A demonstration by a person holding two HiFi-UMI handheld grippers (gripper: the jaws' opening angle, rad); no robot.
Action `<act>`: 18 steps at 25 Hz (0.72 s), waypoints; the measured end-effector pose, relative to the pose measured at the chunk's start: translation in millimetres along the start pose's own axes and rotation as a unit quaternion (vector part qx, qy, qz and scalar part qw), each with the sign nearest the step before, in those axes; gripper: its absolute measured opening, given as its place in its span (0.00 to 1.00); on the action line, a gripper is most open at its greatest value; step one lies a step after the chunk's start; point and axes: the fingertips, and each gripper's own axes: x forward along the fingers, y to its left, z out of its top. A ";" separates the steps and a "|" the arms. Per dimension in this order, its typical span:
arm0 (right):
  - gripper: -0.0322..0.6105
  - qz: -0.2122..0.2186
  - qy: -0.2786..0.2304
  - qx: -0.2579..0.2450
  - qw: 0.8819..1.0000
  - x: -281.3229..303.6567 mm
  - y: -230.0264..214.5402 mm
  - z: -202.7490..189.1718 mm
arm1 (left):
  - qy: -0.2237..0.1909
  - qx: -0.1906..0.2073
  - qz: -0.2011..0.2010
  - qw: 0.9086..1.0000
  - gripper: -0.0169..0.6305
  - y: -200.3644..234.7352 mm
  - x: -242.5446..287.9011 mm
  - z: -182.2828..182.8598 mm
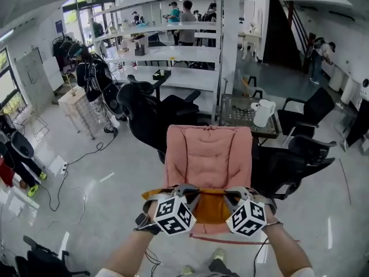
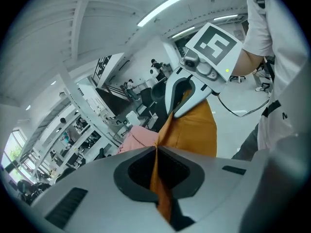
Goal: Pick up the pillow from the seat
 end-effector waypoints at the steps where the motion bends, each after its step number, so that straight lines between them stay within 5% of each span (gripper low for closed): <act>1: 0.08 -0.003 -0.001 -0.005 1.000 -2.7 -5.6 4.5 | -0.003 -0.002 0.005 1.000 0.06 4.9 -3.2 3.8; 18: 0.08 -0.031 -0.015 -0.046 0.998 -35.4 -43.5 51.4 | -0.023 0.002 0.048 0.999 0.05 42.4 -46.5 38.8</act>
